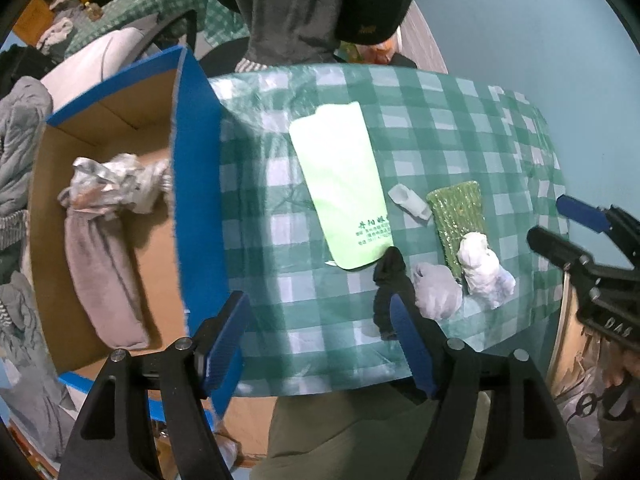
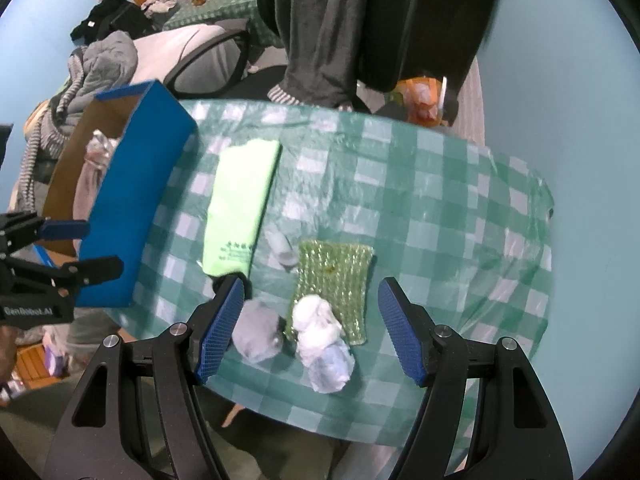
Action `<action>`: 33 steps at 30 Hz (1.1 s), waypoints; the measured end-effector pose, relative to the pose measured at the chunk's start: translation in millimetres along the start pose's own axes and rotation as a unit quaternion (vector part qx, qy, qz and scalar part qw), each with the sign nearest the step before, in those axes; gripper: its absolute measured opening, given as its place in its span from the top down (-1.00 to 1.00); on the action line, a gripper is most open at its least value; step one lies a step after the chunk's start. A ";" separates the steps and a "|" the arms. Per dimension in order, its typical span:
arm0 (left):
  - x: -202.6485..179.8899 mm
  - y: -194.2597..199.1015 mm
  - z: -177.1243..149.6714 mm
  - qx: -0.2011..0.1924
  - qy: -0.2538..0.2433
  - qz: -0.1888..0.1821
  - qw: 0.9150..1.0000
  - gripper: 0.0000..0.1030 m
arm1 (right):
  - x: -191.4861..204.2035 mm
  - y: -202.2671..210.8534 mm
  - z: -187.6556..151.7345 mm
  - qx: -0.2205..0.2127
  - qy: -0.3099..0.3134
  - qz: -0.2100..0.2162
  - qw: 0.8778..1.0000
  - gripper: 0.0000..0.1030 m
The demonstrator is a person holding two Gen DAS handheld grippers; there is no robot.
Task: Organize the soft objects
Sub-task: 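Move the left tool to the black sock while the right tool approaches the white plastic bundle, then grasp the black sock with the left tool while the right tool grasps the white plastic bundle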
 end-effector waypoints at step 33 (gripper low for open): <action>-33.3 -100.5 -18.5 0.073 0.035 -0.034 0.996 -0.62 | -15.2 -87.8 -63.3 0.079 0.027 0.001 0.997 0.18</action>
Point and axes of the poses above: each gripper's, at about its wrist camera, not at the fingertips, and y roughly against the way its jaws point, x to its left, z to its top, the point moved 7 cm from there along -y, roughly the way its jaws point, and after that the axes turned 1 degree about -y, right-handed, at the moved point
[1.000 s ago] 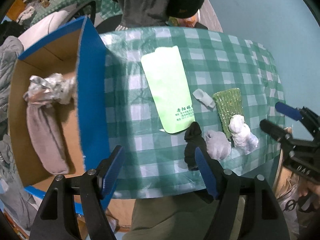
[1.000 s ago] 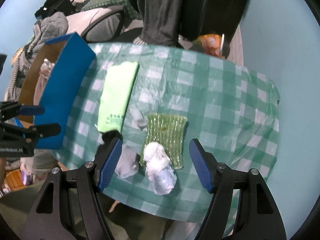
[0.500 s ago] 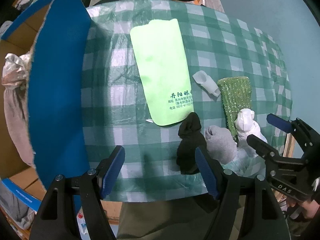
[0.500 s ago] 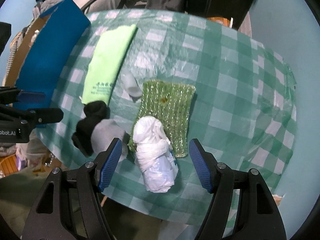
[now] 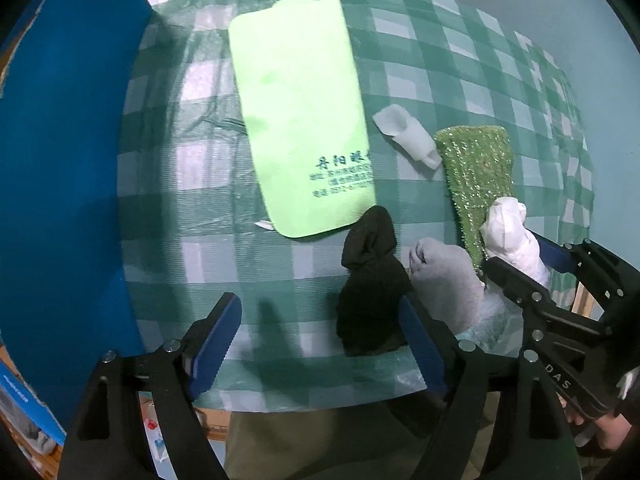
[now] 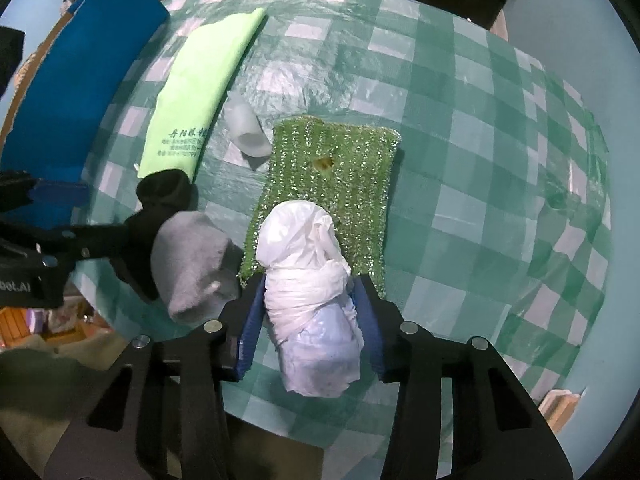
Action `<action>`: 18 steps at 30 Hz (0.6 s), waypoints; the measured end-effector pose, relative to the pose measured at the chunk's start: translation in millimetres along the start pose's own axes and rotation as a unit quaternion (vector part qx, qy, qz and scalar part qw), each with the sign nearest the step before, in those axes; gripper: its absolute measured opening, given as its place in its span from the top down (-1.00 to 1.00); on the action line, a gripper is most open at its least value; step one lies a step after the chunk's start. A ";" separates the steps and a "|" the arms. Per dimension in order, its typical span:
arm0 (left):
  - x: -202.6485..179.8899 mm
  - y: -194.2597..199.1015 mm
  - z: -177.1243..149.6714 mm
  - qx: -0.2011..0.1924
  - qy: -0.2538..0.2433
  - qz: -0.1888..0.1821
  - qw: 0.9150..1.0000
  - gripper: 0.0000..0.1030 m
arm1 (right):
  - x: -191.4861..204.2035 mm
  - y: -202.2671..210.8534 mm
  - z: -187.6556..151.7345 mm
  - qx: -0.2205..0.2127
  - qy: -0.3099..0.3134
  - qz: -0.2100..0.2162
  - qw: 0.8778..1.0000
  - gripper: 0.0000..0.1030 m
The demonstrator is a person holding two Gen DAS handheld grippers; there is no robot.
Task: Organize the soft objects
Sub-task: 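Grasp the black sock with the left tool while the right tool grasps the white plastic bundle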
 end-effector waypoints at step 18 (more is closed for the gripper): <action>-29.8 -16.2 -2.3 0.020 -0.010 -0.012 1.000 -0.64 | -16.2 32.1 0.2 -0.025 -0.034 0.015 0.999 0.19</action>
Point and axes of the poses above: each gripper's, at about its wrist camera, not at the fingertips, and y roughly against the way its jaws point, x to its left, z to its top, the point moved 7 cm from there along -y, roughly the way its jaws point, and after that the axes turned 1 degree about -y, right-handed, at the moved point
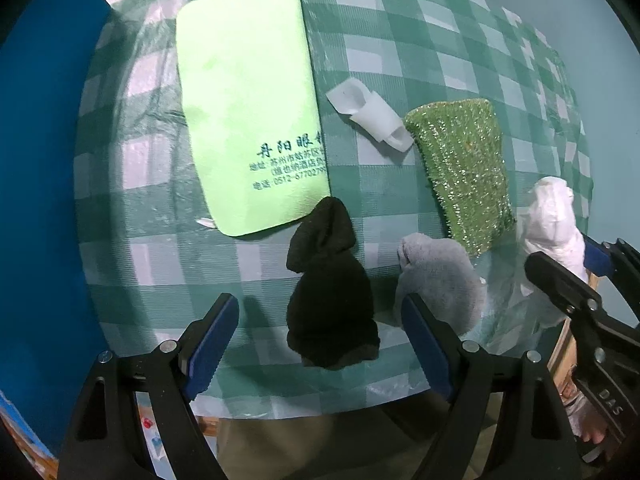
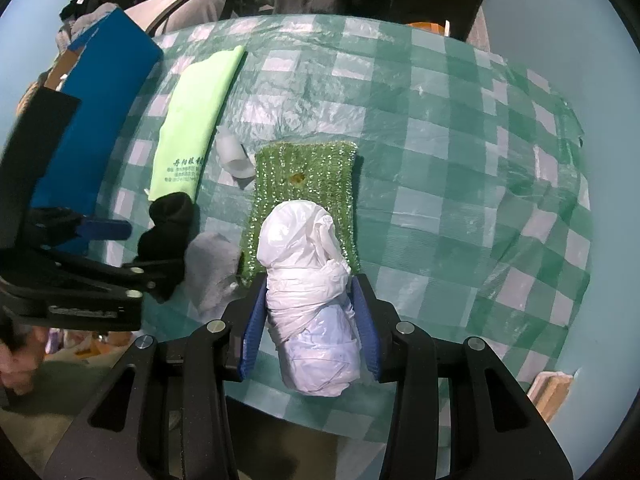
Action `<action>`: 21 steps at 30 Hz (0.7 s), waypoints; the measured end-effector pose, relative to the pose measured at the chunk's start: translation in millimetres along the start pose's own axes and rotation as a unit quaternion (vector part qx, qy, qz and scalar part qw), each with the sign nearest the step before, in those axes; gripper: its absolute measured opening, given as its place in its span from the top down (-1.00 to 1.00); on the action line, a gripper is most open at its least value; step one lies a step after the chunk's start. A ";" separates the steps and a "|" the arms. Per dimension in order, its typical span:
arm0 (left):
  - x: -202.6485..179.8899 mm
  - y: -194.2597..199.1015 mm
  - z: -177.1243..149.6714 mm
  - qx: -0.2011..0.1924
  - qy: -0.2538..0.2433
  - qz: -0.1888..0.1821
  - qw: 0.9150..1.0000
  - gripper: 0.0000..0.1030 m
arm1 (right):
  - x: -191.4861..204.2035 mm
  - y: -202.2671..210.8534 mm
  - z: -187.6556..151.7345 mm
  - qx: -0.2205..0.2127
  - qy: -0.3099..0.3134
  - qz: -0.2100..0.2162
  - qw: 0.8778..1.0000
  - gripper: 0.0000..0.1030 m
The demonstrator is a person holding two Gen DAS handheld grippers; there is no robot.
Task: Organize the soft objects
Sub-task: 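Grasp the black sock with the left tool while the right tool grasps the white plastic bundle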
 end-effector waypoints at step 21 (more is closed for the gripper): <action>-6.7 19.8 -16.0 -0.043 -0.047 0.039 0.997 0.21 | 1.7 25.0 16.6 -0.026 0.008 0.005 1.000 0.19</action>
Point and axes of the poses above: each gripper's, at about its wrist camera, not at the fingertips, and y roughly against the way its jaws point, x to its left, z to its top, the point moved 7 cm from there along -y, roughly the way its jaws point, and after that the axes turned 1 degree about -y, right-handed, at the moved point
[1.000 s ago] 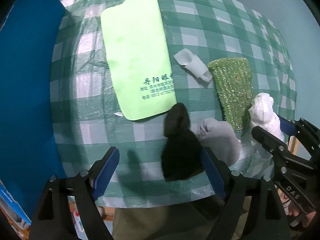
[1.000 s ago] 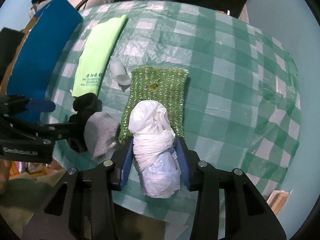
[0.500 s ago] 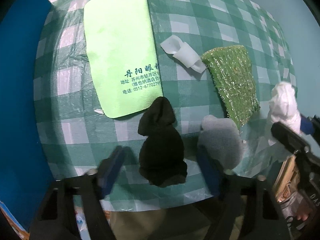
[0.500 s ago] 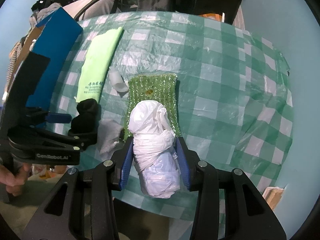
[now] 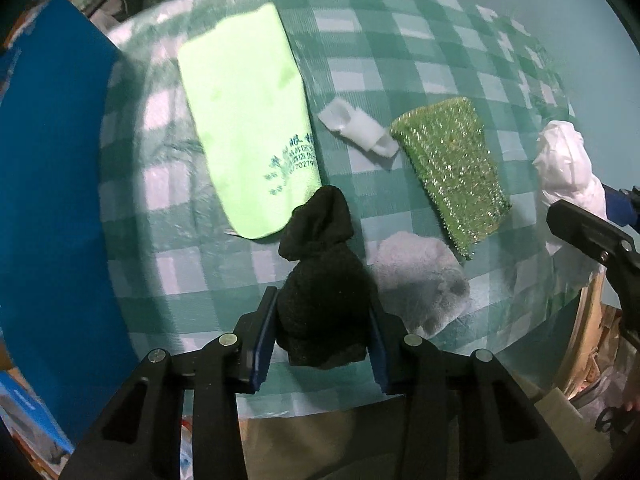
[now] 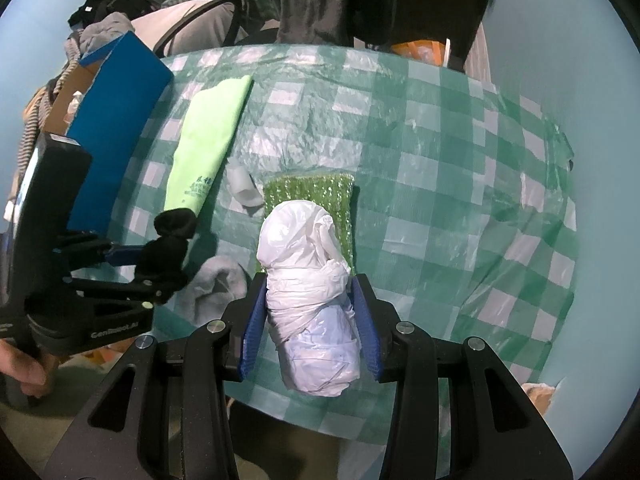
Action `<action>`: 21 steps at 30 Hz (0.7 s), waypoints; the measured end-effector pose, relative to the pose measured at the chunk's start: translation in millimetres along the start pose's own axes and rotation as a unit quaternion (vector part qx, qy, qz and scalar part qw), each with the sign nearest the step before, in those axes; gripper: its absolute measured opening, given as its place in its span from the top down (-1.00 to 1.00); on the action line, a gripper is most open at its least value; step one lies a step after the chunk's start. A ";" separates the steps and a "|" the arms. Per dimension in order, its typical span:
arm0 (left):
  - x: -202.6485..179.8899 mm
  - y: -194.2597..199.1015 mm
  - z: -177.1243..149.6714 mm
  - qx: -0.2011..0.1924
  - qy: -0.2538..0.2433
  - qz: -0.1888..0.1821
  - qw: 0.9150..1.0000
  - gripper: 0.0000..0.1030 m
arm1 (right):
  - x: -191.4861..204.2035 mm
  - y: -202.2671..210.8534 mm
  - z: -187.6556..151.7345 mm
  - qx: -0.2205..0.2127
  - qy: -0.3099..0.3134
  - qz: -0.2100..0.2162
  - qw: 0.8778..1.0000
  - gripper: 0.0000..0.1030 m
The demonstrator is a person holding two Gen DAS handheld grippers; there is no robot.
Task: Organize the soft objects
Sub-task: 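Grasp the black sock with the left tool while the right tool grasps the white plastic bundle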
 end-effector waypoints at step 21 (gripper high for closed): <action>17.0 86.6 16.7 -0.071 -0.017 0.008 0.997 0.21 | 30.5 51.8 41.3 -0.048 0.016 0.001 0.999 0.19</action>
Point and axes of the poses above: each gripper's, at about its wrist camera, not at the fingertips, and y roughly against the way its jaws point, x to its left, z to its top, the point moved 7 cm from there along -y, roughly the way its jaws point, and after that the axes turned 1 degree about -y, right-handed, at the moved point
